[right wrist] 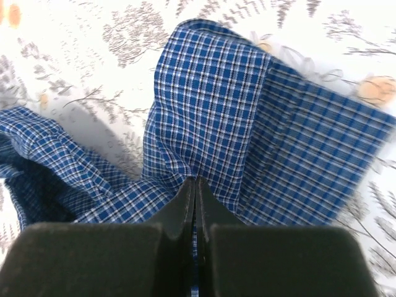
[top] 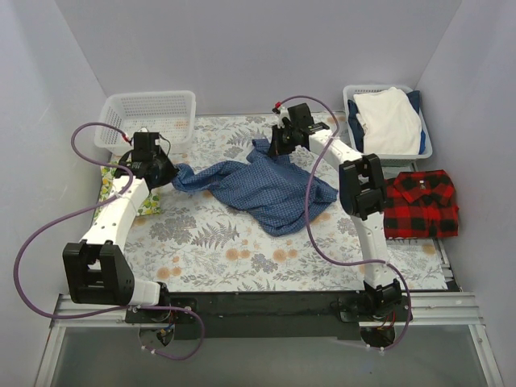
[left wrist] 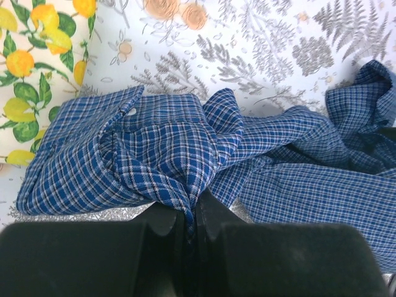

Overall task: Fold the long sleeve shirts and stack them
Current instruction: Flatten the shirt out

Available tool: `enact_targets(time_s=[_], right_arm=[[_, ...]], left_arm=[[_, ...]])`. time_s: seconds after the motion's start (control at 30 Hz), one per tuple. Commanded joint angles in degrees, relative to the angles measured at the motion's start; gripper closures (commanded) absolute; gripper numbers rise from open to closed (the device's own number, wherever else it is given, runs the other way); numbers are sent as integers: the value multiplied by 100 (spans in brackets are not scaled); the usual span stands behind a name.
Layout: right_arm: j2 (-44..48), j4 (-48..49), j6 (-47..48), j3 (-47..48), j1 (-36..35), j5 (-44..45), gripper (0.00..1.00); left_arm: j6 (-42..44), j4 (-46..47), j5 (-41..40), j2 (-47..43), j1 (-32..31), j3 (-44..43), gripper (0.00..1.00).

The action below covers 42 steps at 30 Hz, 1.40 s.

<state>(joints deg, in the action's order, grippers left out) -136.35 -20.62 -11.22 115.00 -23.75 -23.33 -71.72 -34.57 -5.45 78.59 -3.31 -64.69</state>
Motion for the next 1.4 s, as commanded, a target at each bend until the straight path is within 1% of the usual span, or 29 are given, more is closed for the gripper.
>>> enact_targets(time_s=[0.0, 0.03, 0.13, 0.23, 0.43, 0.57, 0.6, 0.67, 0.7, 0.77, 0.8, 0.83, 0.93, 1.13, 1.23, 1.37], right_arm=[[1048, -47, 129, -82, 19, 671, 99], [1345, -38, 173, -135, 19, 820, 99], [1725, -30, 305, -294, 19, 1041, 99], [2348, -38, 401, -417, 19, 1339, 99], [3297, -30, 621, -347, 28, 1883, 99], [3905, 5, 823, -48, 37, 2368, 99], [4028, 58, 876, 13, 46, 2542, 99], [4441, 329, 1095, 66, 37, 2816, 99], [4573, 418, 1105, 84, 46, 2912, 99], [4959, 681, 1428, 128, 54, 3185, 99], [5074, 743, 1491, 154, 54, 3281, 99], [5292, 840, 1552, 180, 54, 3430, 99], [5749, 1226, 1816, 181, 63, 3563, 99], [6682, 2175, 2063, -162, 63, 3327, 99], [6964, 2343, 2037, -92, 63, 3090, 99], [7175, 2361, 1966, 128, 55, 2712, 99]], left_arm=[[115, -15, -8, -80, 41, -439, 100], [115, -15, 0, -89, 41, -535, 100], [115, -33, 9, -80, 50, -720, 100], [132, -68, -8, -80, 67, -887, 100], [246, -156, -26, -2, 164, -1651, 100], [404, -191, -61, 296, 225, -2696, 100], [422, -208, -52, 393, 260, -3238, 100], [501, -261, -9, 700, 287, -3882, 100], [501, -287, 35, 798, 296, -4529, 100], [528, -305, 123, 1008, 296, -5104, 100], [545, -288, 150, 1157, 296, -5611, 100], [554, -261, 159, 1220, 305, -5799, 100], [563, -235, 176, 1335, 305, -6414, 100], [686, -217, 220, 1229, 322, -7056, 100], [721, -235, 229, 1107, 322, -7373, 100], [756, -208, 536, 869, 322, -7445, 100]])
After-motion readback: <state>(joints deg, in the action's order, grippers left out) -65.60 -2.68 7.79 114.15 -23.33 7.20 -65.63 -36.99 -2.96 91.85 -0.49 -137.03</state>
